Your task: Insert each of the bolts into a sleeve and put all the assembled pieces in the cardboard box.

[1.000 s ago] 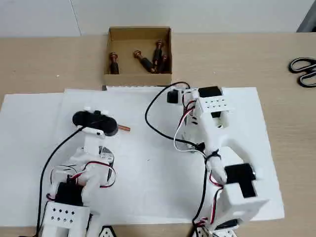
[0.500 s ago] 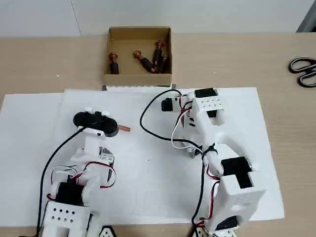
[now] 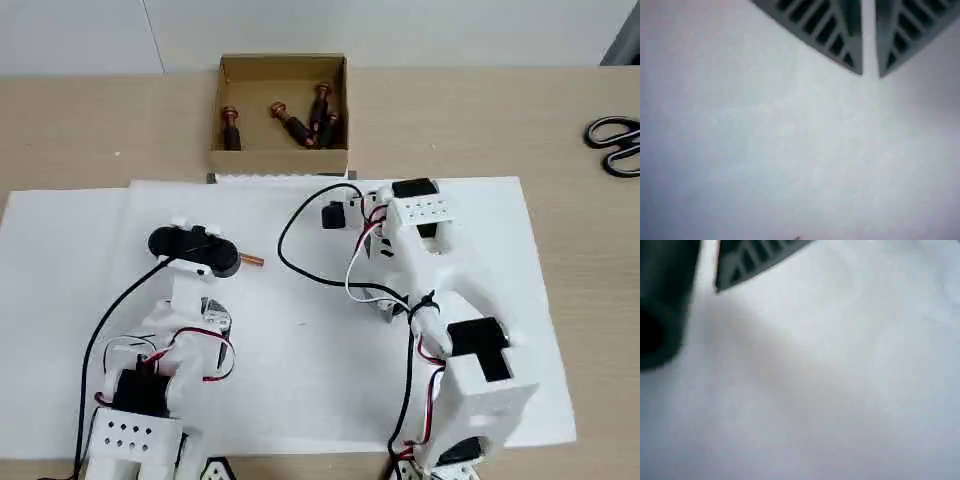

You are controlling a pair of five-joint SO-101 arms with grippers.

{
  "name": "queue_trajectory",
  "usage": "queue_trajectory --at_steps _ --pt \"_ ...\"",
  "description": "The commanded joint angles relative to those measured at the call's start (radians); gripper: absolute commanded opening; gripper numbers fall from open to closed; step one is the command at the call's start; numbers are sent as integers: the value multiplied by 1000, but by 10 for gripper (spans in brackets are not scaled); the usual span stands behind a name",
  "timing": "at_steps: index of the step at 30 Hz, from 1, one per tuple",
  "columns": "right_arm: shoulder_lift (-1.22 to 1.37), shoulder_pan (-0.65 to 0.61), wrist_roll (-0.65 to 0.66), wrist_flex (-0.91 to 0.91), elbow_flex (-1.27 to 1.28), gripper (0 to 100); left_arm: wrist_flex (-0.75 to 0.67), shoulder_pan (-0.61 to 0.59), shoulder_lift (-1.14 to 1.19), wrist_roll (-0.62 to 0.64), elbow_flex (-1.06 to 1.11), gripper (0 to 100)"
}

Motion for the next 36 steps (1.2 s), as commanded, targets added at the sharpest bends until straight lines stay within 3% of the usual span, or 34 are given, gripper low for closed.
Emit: queue_trajectory --at_steps 1,20,36 --pt "-56 5 11 21 -29 221 -23 -8 -2 -5 -7 7" --pt "-177 -59 11 50 -26 219 -26 -8 -2 -5 -7 7" --pt "28 -53 11 -87 -26 218 -28 -8 -2 -5 -4 7"
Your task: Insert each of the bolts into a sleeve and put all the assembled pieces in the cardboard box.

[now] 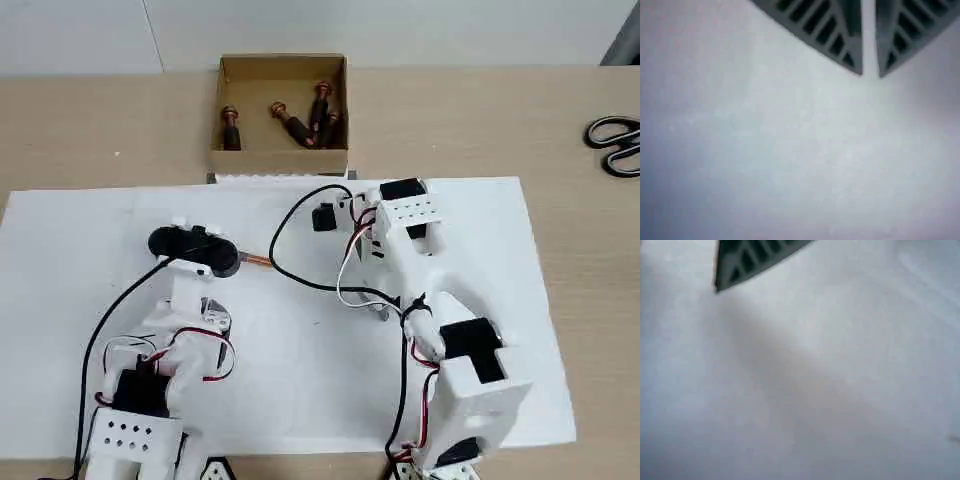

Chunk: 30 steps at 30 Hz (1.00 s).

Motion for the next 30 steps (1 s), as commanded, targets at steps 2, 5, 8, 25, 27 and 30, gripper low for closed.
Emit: queue_trajectory --at_steps 2,5,8,25,27,30 --pt "33 1 11 -58 -29 217 -28 -8 -2 -5 -4 7" --pt "44 -2 11 -65 -34 157 -28 -8 -2 -5 -2 7" --pt "44 1 11 -81 -32 77 -28 -8 -2 -5 -2 7" --pt "13 -5 5 44 -110 4 -28 -8 -3 -5 -12 7" --pt "-35 -1 5 97 -150 4 -28 -8 -2 -5 -28 7" --pt "-134 2 5 148 -192 4 -26 -2 0 -5 -53 7"
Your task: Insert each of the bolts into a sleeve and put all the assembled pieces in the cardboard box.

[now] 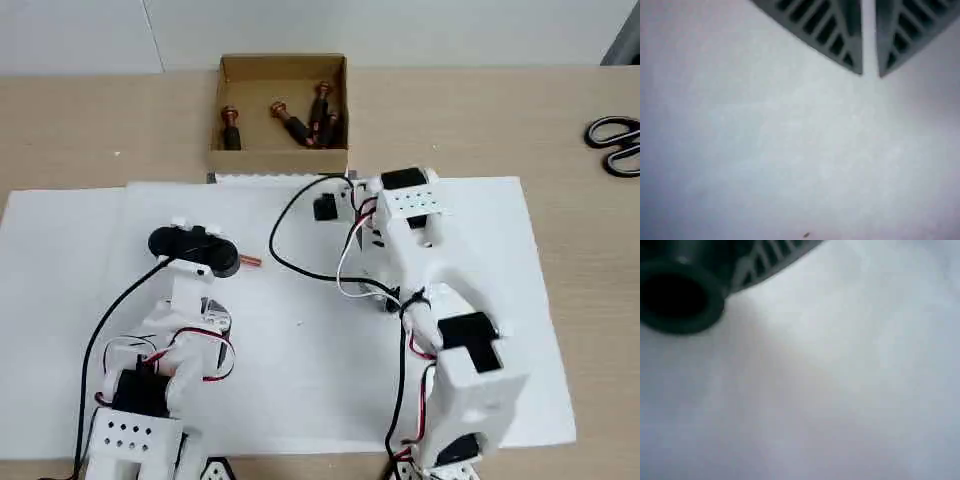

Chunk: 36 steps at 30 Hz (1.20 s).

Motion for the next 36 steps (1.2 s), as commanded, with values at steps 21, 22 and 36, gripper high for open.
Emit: queue_trajectory --at_steps 21,22,36 --pt "-297 131 -32 111 75 4 81 -8 701 -106 -699 7" --pt "-302 136 -32 111 84 4 97 -8 770 -121 -763 7" --pt "-415 220 -31 42 313 5 537 -5 1459 388 -1543 7"
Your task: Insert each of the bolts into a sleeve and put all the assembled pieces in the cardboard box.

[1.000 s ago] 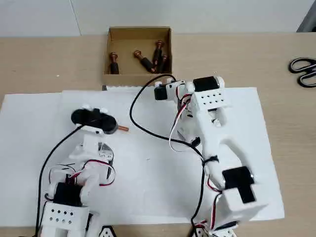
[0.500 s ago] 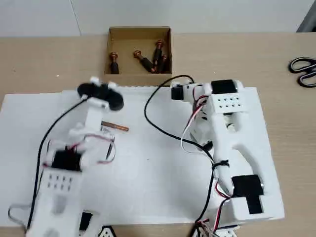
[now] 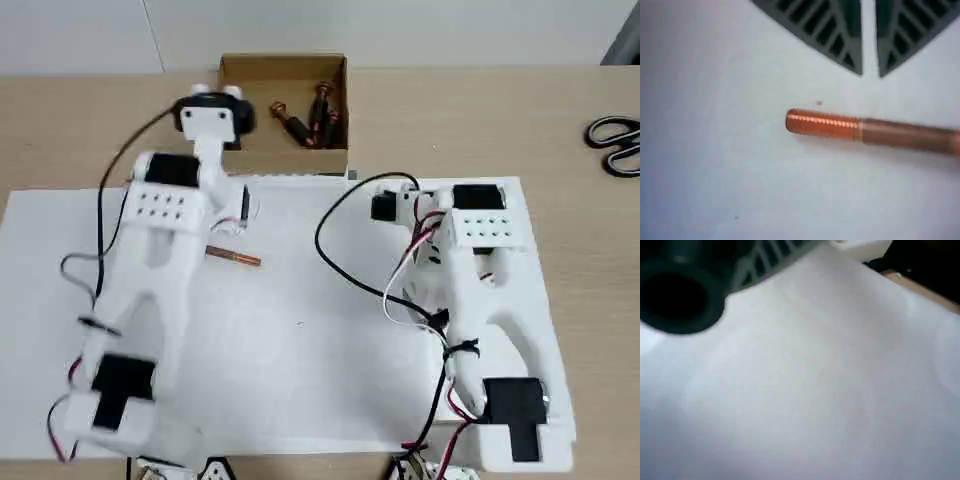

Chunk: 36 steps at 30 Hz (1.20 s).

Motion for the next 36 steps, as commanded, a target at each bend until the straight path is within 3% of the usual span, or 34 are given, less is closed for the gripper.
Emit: queue_trajectory --at_steps 1,6,11,14,19,27,36 --pt "-61 12 -9 -18 35 5 92 -6 86 144 -157 7" --pt "-101 13 -9 -19 66 5 98 9 135 358 -182 7" --pt "-127 13 -8 -19 66 5 89 15 138 802 -180 7" --pt "-127 15 -9 -19 66 5 71 8 138 953 -180 7" --pt "-127 71 -5 -19 61 5 66 15 138 1046 -180 7" --pt "-127 193 -2 -19 61 5 23 -64 236 1045 -170 11" --pt "-128 202 -2 -33 61 5 20 -133 348 1008 -174 12"
